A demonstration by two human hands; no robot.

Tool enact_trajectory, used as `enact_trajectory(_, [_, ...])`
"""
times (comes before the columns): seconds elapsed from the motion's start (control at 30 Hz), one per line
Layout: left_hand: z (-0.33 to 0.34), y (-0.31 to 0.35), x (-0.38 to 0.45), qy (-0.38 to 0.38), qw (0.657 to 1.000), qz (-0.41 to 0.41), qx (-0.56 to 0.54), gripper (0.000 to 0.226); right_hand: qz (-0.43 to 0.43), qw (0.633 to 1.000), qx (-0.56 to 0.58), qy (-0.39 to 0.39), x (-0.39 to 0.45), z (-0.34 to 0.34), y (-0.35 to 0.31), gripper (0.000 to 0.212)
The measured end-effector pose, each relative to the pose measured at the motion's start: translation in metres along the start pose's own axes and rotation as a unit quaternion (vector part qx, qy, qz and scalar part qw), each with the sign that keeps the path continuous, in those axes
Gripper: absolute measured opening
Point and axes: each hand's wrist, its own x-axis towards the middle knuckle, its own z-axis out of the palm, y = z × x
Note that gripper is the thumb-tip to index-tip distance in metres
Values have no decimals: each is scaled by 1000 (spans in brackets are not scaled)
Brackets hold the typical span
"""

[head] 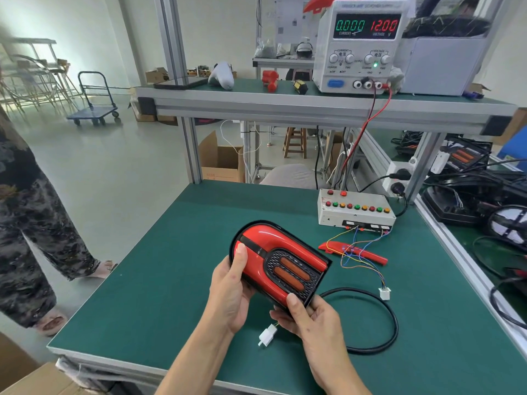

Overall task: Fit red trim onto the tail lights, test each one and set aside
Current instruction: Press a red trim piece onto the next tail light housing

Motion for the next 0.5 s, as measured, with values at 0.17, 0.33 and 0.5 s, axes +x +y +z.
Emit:
enact_trajectory(0.17, [0, -1, -1, 4, 1000, 0, 0, 45, -9, 1000, -15, 12, 0, 2, 1, 44])
enact_trajectory(0.33, [-2, 2, 0, -8, 999, -24, -34, 44, -7, 1000, -2, 16, 0, 2, 2, 42])
enact_trajectory(0.5, [-2, 9, 3, -51, 994, -70, -60, 53, -1, 1000, 22, 16, 2, 0, 3, 40])
